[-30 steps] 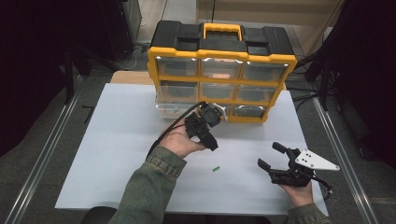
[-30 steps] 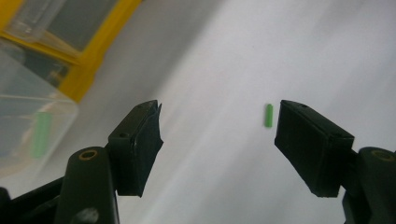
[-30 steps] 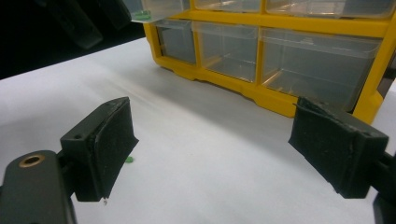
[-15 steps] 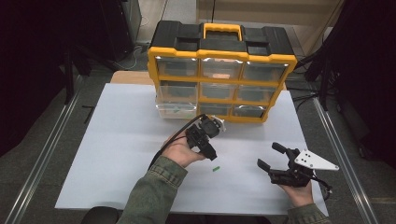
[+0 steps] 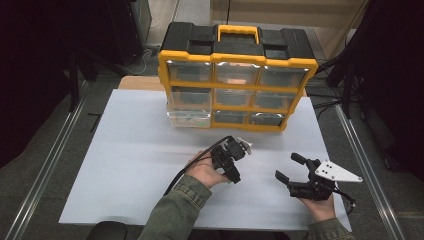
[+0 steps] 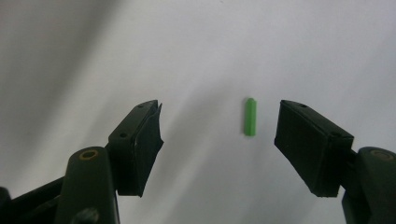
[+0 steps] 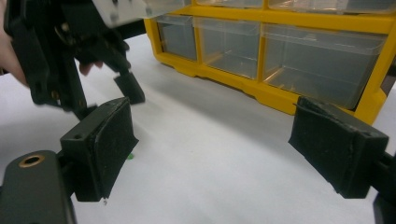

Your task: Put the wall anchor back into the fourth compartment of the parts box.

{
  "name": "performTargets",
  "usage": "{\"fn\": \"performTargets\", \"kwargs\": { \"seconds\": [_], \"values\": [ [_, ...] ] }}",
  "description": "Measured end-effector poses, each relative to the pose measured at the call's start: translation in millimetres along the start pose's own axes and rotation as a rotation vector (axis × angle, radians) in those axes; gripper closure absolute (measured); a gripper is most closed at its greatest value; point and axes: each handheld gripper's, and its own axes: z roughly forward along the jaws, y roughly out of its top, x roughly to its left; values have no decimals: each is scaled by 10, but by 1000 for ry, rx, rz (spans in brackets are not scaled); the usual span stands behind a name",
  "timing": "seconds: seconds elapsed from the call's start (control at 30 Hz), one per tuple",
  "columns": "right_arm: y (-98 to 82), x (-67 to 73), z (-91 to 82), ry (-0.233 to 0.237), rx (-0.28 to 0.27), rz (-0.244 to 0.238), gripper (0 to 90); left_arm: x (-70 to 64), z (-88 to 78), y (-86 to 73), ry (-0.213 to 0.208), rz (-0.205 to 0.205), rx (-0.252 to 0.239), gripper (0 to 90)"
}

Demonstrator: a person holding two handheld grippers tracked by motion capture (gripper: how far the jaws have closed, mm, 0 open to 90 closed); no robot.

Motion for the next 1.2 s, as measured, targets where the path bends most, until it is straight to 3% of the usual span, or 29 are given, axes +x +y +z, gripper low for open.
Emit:
{"fn": "performTargets", "kwargs": {
  "seconds": [0.13,0.17,0.33,0.5,0.63,0.8,1.2],
  "values": [
    [-1,-1,2,-1,-2,-3,143,-54,116,26,-4,34,39,325],
    [-2,2,2,0,0,-2,143,-60,132,29,-1,33,39,367],
    [-2,2,3,1,2,-2,143,-79,181,41,-5,42,64,368],
    [-2,3,5,3,2,1,142,-70,200,44,-46,42,80,481],
    [-1,-1,3,1,0,-1,141,-64,202,42,-59,47,90,600],
    [-1,0,4,0,0,0,139,-58,193,39,-77,47,90,682],
    [1,-5,-2,-6,-5,1,135,-61,244,50,-98,57,106,720]
  ]
}}
